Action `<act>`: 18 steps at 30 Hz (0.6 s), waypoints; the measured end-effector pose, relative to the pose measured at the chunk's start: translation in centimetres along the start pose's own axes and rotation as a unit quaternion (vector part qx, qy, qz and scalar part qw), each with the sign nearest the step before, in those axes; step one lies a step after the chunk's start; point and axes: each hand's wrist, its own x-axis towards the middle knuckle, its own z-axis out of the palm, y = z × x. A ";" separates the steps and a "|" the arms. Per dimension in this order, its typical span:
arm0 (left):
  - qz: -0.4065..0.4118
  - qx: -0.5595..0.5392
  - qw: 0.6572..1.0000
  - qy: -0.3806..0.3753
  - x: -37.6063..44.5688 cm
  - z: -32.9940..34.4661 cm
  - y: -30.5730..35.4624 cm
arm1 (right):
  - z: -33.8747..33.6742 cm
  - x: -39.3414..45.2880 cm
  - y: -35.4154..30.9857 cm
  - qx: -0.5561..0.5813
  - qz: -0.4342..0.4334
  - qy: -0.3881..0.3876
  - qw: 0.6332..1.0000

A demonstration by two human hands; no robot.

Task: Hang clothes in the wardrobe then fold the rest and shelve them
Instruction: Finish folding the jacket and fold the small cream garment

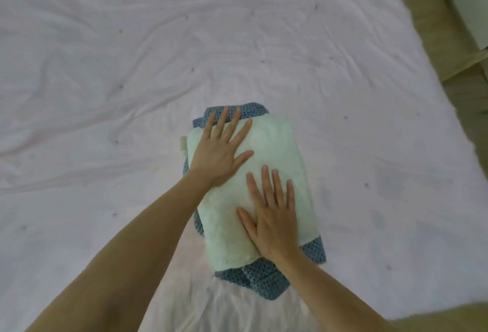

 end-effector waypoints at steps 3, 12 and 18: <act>-0.021 -0.021 0.998 -0.060 0.8 3.8 0.1 | 4.3 -0.6 1.8 -0.042 -0.005 -0.019 0.999; -0.066 -0.288 0.952 -0.085 6.1 -0.3 -2.8 | 0.7 -1.0 0.1 0.064 0.241 0.025 0.968; -0.118 -0.246 0.948 -0.166 7.1 -2.3 -2.4 | -1.4 -3.0 -1.6 0.478 0.778 0.024 0.406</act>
